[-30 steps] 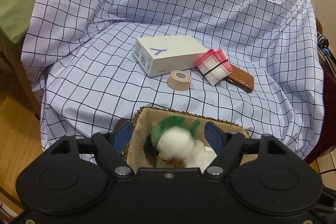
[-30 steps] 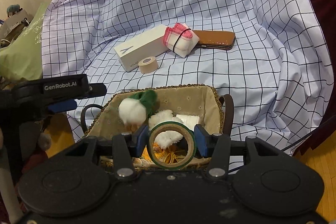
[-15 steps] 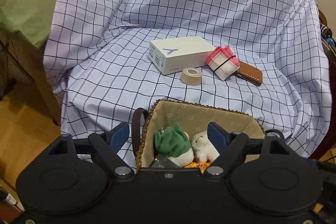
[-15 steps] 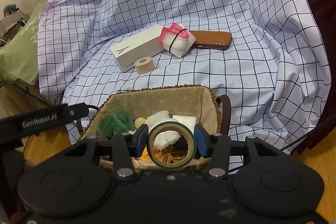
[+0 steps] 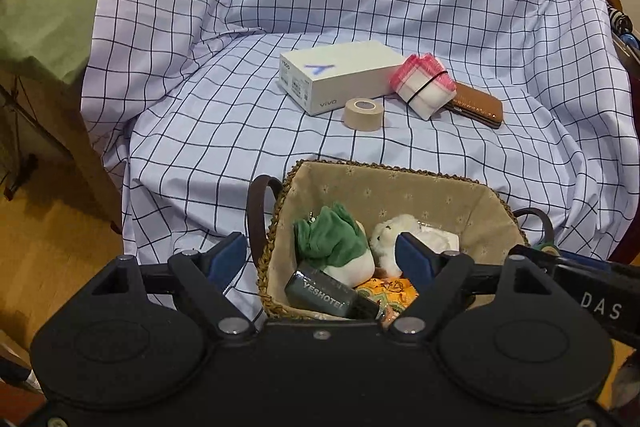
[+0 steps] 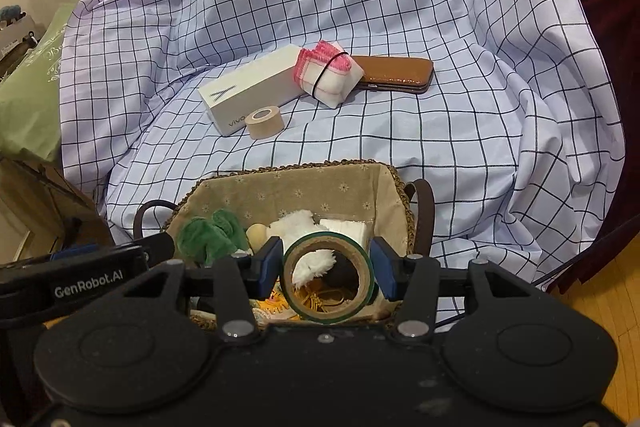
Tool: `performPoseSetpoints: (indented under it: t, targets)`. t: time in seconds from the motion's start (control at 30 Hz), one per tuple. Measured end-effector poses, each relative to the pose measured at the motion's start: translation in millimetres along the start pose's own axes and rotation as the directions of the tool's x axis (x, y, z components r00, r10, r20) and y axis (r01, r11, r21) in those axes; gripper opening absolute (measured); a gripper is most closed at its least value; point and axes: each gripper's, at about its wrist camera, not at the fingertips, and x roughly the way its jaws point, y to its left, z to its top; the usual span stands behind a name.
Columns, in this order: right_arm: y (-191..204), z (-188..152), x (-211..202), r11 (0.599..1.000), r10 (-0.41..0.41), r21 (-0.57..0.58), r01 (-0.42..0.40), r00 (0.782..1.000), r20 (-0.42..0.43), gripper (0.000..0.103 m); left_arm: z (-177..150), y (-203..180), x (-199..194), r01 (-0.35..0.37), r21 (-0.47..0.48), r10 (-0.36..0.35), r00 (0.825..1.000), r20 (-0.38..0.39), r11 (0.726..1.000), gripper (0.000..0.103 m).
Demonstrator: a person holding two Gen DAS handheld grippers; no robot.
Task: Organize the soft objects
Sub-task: 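Open both tools to drop the plush toy and tape ring into the basket, then move both tools back toward the pile of items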
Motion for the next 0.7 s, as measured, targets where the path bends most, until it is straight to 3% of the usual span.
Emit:
performPoseSetpoints:
  t: [0.7]
  targets:
    - [-0.4, 0.6, 2.2, 1.0, -0.014, 0.007, 0.014, 1.0, -0.009, 0.051, -0.5, 0.3, 4.3, 0.001, 0.002, -0.001, 1.0, -0.026, 1.0, 0.077]
